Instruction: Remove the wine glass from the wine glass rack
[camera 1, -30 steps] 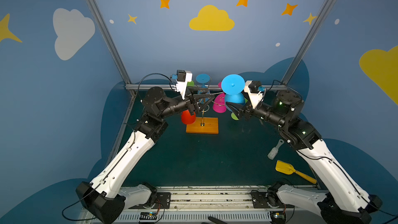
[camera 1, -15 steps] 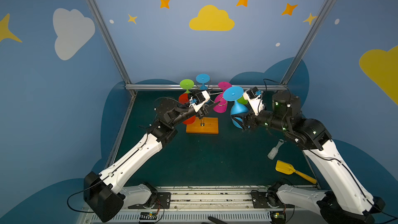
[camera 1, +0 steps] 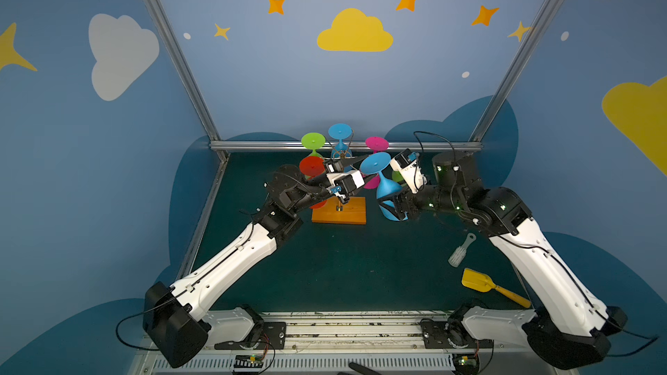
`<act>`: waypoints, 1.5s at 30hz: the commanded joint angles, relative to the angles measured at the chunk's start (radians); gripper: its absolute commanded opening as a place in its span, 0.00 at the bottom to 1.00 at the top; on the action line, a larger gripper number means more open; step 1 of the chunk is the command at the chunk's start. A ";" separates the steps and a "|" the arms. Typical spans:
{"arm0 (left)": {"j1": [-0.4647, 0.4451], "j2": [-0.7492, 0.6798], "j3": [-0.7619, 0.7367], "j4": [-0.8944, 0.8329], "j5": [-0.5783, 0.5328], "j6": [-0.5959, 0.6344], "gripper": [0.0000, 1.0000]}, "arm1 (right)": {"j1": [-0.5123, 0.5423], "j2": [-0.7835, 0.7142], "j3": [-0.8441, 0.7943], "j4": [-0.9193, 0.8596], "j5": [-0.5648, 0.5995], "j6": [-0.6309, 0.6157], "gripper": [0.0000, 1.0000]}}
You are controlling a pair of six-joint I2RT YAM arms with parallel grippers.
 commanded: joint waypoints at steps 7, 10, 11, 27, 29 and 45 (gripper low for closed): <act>-0.003 -0.008 0.009 -0.023 -0.019 0.035 0.20 | 0.027 -0.004 0.032 0.005 -0.021 0.017 0.33; -0.003 -0.015 0.002 -0.019 -0.046 0.034 0.14 | 0.028 -0.008 0.028 0.016 -0.023 0.024 0.39; -0.003 -0.019 -0.002 -0.013 -0.056 0.032 0.12 | 0.030 -0.013 0.022 0.027 -0.020 0.028 0.45; -0.002 -0.128 -0.044 -0.099 -0.373 -0.329 0.03 | -0.032 -0.218 -0.188 0.398 -0.109 0.078 0.86; 0.005 -0.147 -0.049 -0.130 -0.411 -0.391 0.03 | -0.056 -0.257 -0.223 0.448 -0.134 0.095 0.86; 0.087 -0.216 -0.057 -0.217 -0.301 -0.704 0.03 | -0.169 -0.364 -0.360 0.615 -0.222 0.188 0.72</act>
